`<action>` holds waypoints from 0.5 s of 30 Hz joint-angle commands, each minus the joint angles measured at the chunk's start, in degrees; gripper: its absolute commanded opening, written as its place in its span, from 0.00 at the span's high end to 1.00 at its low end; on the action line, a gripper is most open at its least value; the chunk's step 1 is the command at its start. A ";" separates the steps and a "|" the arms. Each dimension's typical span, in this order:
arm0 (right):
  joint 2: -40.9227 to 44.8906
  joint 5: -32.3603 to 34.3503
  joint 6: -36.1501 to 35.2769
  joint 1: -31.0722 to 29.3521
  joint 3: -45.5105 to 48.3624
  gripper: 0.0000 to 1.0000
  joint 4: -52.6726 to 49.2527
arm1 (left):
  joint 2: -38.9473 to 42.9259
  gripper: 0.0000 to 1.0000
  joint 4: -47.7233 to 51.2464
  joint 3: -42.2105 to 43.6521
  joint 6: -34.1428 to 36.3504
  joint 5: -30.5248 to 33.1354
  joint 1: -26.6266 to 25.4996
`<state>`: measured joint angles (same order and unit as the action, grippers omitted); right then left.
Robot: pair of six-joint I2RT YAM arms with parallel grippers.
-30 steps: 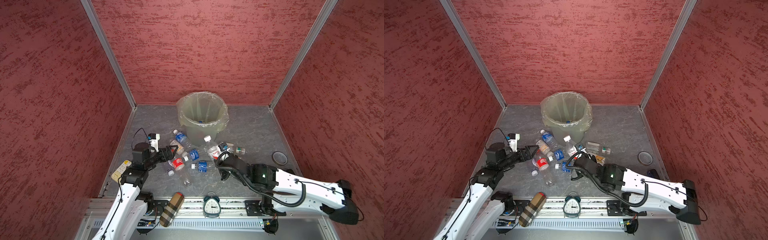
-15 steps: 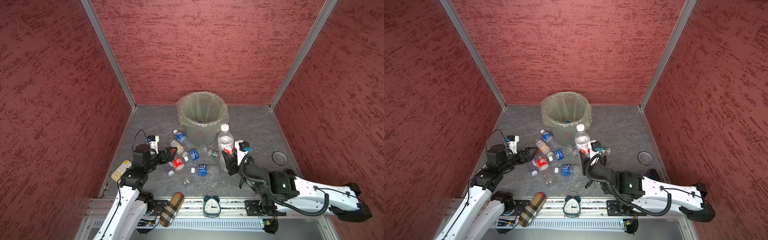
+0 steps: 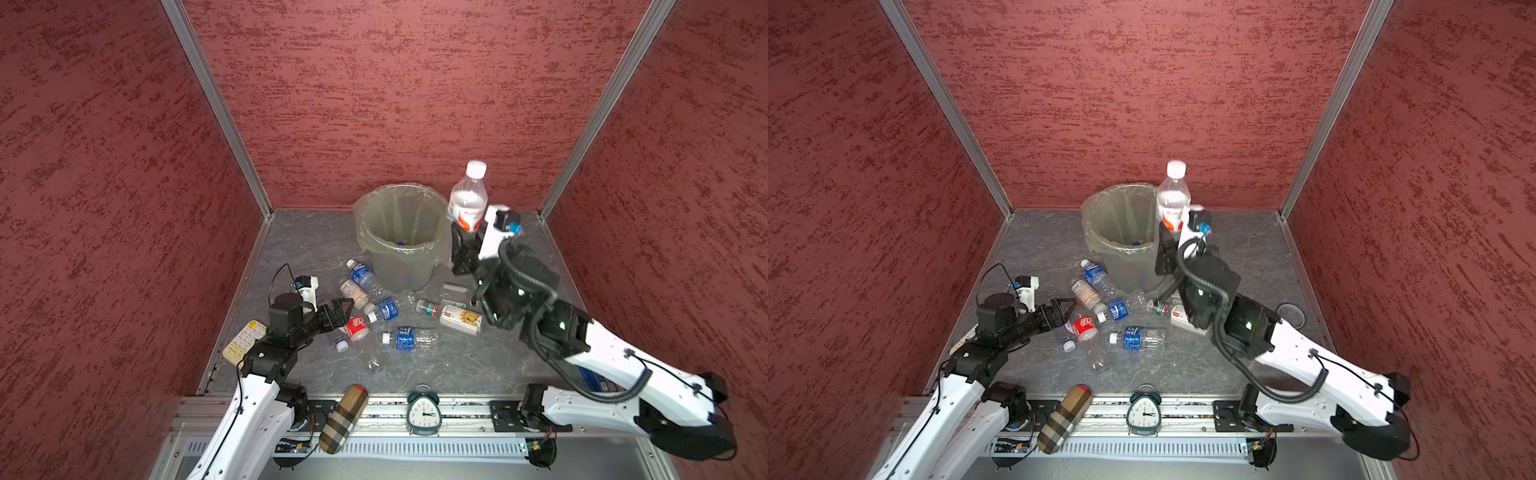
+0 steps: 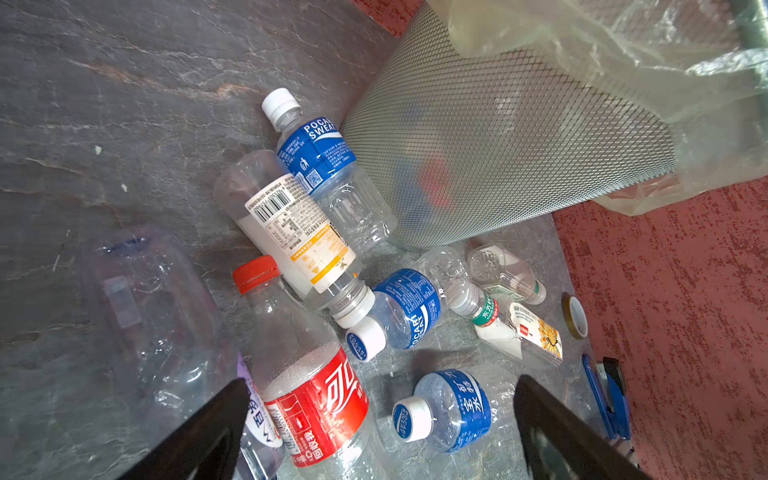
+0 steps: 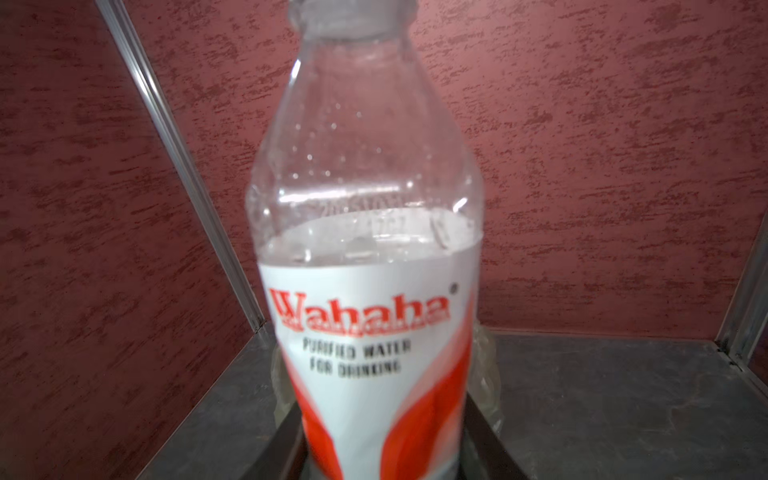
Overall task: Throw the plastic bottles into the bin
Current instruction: 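Carry the Wahaha bottle over the bin and release it with the right gripper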
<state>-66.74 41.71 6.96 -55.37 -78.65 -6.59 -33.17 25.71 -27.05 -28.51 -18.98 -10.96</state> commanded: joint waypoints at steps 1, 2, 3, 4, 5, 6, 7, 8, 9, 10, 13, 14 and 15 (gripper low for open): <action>-12.93 -14.72 -1.09 7.98 -12.42 0.53 -0.15 | 0.65 0.00 -0.16 0.33 -0.04 1.14 -0.20; -16.13 -15.48 -1.30 9.19 -16.13 0.43 -0.94 | 0.62 0.01 0.02 0.33 -0.12 1.35 -0.28; -21.30 -16.52 -1.46 10.61 -20.21 0.29 -2.62 | 0.73 0.01 0.08 0.34 -0.22 1.45 -0.23; -24.34 -16.35 -1.06 11.58 -23.03 0.22 -4.29 | 0.78 0.01 0.00 0.41 -0.31 1.41 -0.28; -26.51 -15.52 -0.60 12.48 -25.25 0.16 -5.68 | 0.81 0.01 0.32 0.35 -0.48 1.46 -0.29; -27.25 -15.37 -0.14 12.95 -25.89 0.11 -6.31 | 1.04 0.01 0.69 0.24 -0.59 1.69 -0.29; -26.84 -15.03 -0.10 13.01 -25.13 0.08 -5.65 | 1.32 0.01 1.14 0.16 -0.74 1.90 -0.29; -25.51 -15.22 -0.37 13.04 -23.28 0.06 -3.93 | 1.71 0.01 1.69 0.16 -0.94 2.42 -0.29; -23.82 -15.50 -0.46 13.01 -21.41 0.05 -2.34 | 2.22 0.01 2.12 0.32 -1.06 3.07 -0.38; -22.88 -15.45 -0.58 13.02 -20.61 0.04 -1.69 | 2.63 0.01 2.43 0.54 -1.42 3.84 -0.45; -20.28 -16.00 -0.86 13.01 -20.19 0.04 -2.53 | 2.93 0.01 2.34 1.06 -2.18 5.34 -0.42; -19.13 -16.83 -0.80 13.01 -19.56 0.03 -2.54 | 2.64 0.01 2.36 1.03 -2.33 5.81 -0.46; -17.98 -17.43 -0.78 12.93 -19.04 0.03 -2.68 | 2.43 0.01 2.45 1.04 -2.49 6.16 -0.46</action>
<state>-91.48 26.68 6.37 -42.37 -97.43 -11.03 -30.63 27.44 -26.94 -30.17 -15.22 -11.22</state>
